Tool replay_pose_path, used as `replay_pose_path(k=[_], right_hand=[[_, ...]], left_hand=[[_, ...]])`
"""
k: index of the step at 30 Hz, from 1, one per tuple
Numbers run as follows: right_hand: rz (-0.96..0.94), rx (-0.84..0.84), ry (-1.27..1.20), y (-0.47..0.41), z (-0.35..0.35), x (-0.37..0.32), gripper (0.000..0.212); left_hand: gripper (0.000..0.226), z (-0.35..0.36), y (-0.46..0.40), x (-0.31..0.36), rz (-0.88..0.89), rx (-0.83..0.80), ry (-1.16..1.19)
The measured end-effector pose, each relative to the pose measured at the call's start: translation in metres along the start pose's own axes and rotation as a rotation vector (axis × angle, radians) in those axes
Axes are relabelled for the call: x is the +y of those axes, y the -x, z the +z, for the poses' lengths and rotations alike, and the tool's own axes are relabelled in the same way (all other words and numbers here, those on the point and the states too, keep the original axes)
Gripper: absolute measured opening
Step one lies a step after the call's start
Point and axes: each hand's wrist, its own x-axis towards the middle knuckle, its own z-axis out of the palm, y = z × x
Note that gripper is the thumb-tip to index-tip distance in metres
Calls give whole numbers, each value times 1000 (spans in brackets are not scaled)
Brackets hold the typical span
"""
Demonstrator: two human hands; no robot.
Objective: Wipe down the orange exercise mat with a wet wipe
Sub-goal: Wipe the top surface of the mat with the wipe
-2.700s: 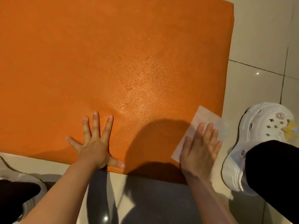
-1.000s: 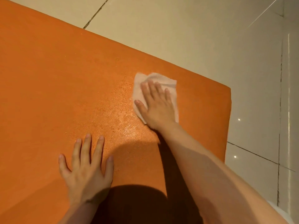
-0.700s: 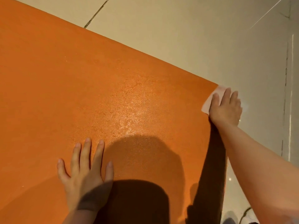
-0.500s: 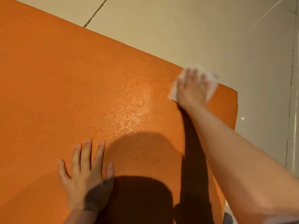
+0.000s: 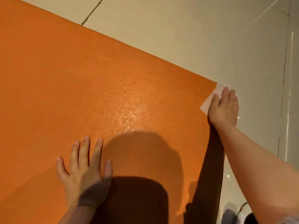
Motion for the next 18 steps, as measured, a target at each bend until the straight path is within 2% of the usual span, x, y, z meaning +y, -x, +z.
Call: replay_pose_path(k=[2,4,9,11,14,18], right_hand=[[84,2,17,3,8,-13,60],[52,-15,75,10,20,-42,59],[-442,-92,131,77,56,-142,59],[-560,-140,112,99,61,-156,59],[-533,-124,67,95,56,-133,59],[-278,-28,88,73,38,-62,59]], left_hand=[[58,0,0,0,-7,-3,-1],[59,0,1,0,-5,-15,-11],[60,0,1,-2,14,-17,-41],[60,0,1,-1,18,-9,-37],[59,1,2,-2,33,6,-30],[57,0,2,-3,45,11,-18]])
